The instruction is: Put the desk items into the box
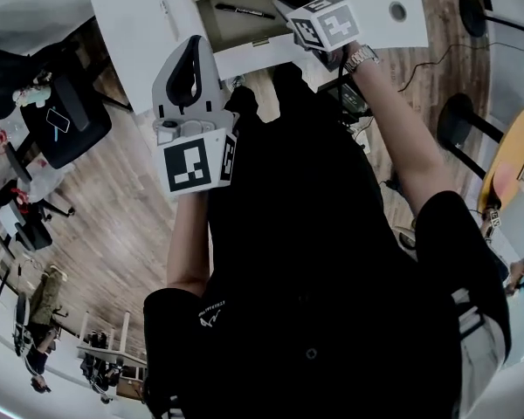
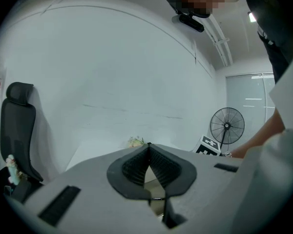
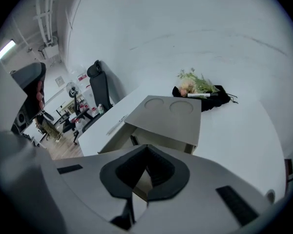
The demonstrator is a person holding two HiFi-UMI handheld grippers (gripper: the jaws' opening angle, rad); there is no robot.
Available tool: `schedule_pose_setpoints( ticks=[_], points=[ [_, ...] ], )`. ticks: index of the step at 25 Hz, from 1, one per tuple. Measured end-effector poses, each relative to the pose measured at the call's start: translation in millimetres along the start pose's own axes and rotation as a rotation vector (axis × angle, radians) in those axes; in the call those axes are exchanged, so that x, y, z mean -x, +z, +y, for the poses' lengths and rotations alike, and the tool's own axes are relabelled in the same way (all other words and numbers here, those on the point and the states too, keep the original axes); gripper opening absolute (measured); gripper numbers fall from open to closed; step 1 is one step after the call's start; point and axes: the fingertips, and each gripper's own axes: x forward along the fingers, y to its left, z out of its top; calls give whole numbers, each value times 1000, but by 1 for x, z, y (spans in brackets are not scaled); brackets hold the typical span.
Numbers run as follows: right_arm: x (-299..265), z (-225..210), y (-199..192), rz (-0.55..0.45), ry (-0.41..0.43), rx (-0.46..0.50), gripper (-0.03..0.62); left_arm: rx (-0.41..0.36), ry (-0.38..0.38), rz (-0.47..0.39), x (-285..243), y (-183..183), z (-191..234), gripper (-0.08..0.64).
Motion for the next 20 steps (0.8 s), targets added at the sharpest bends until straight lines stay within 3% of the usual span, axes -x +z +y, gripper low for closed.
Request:
schedule_pose_setpoints(
  ticks=[10,20],
  points=[
    [85,13,42,-307,-101,-76,-2,-40,-110,-36,-2,16,-9,8],
    [178,51,85,-578,-189,-24,-2,-60,-147,-81,10,39,-4,8]
  ],
)
